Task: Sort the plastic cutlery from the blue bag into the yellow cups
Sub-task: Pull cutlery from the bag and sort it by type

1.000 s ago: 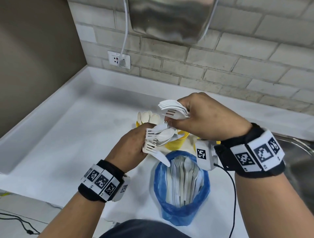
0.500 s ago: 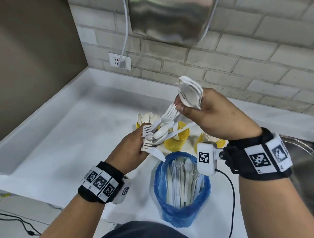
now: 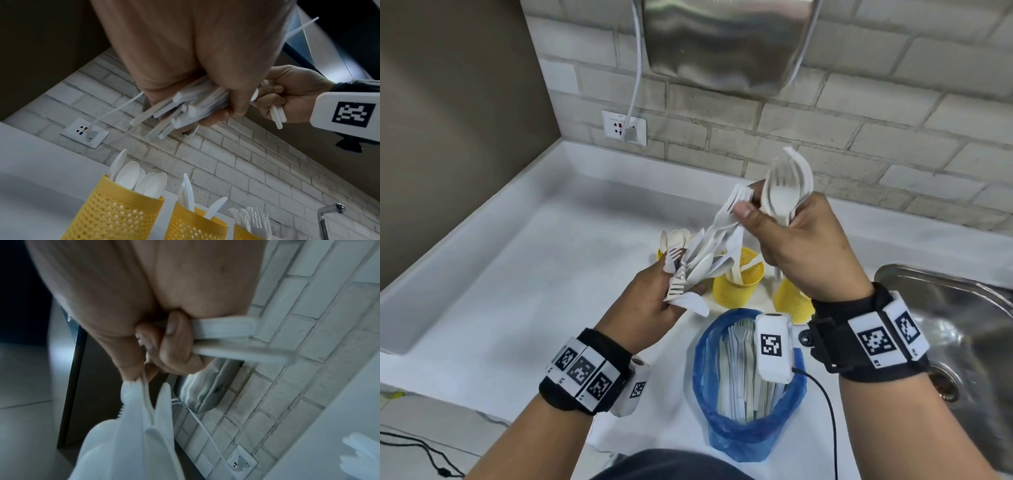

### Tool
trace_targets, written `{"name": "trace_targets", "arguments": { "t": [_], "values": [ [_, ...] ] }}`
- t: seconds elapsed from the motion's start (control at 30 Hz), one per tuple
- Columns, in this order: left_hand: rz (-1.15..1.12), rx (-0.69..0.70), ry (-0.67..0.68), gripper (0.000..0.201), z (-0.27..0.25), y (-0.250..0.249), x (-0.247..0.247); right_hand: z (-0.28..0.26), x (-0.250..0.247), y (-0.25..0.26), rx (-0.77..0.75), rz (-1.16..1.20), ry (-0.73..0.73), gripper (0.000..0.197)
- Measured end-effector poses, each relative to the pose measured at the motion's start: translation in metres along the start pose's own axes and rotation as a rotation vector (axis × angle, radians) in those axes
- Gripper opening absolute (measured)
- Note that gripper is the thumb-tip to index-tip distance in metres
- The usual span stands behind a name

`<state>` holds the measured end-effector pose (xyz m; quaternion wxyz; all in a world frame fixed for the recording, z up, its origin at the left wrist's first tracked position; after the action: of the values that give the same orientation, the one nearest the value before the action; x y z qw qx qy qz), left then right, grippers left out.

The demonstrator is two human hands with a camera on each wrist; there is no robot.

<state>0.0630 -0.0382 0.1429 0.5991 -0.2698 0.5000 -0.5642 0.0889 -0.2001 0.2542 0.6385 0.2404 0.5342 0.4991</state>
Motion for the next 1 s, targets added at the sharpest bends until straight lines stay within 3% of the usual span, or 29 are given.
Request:
{"name": "trace_targets", "arguments": {
  "t": [0.07,0.13,0.3,0.43,0.6,0.7,0.73,0.83,1.0],
  "values": [
    [-0.118,-0.04,0.007,0.042,-0.001,0.001,0.002,0.001,-0.007,-0.006,0.027,0.07,-0.082,0.027],
    [-0.133,-0.039,0.022,0.036,-0.001,-0.002,0.004,0.0,-0.006,-0.005,0.01,0.047,-0.064,0.036],
    [-0.137,-0.049,0.063,0.039,0.003,-0.009,0.009,-0.005,0.006,0.0,0.004,0.007,0.001,0.036],
    [-0.135,-0.053,0.038,0.036,0.002,-0.009,0.007,-0.004,-0.006,-0.007,0.037,0.089,-0.158,0.034],
    [-0.044,-0.024,0.044,0.038,0.0,-0.013,0.007,-0.008,-0.032,-0.019,0.085,0.377,-0.537,0.035],
    [0.047,-0.003,0.032,0.035,0.001,-0.013,0.004,-0.013,-0.049,-0.031,0.086,0.503,-0.72,0.023],
    [0.084,-0.003,0.026,0.036,0.001,-0.011,0.003,-0.015,-0.052,-0.036,0.089,0.55,-0.76,0.031],
    [0.178,-0.012,-0.027,0.038,0.001,0.001,-0.003,-0.024,-0.065,-0.032,0.023,0.528,-0.828,0.041],
    [0.323,-0.036,-0.106,0.047,0.003,0.008,-0.013,-0.041,-0.075,-0.005,-0.097,0.264,-0.822,0.025]
  ]
}}
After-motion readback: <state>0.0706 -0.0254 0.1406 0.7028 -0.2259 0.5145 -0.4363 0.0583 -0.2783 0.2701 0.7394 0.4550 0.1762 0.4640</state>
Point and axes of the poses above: each hand's wrist, its own z-axis towards the middle knuckle, its own x-axis out of the palm, y = z × x, the point moved 9 cm from there along z, towards the middle knuckle, and after that the axes turned 9 degrees about -z, right-handed, at the moved point
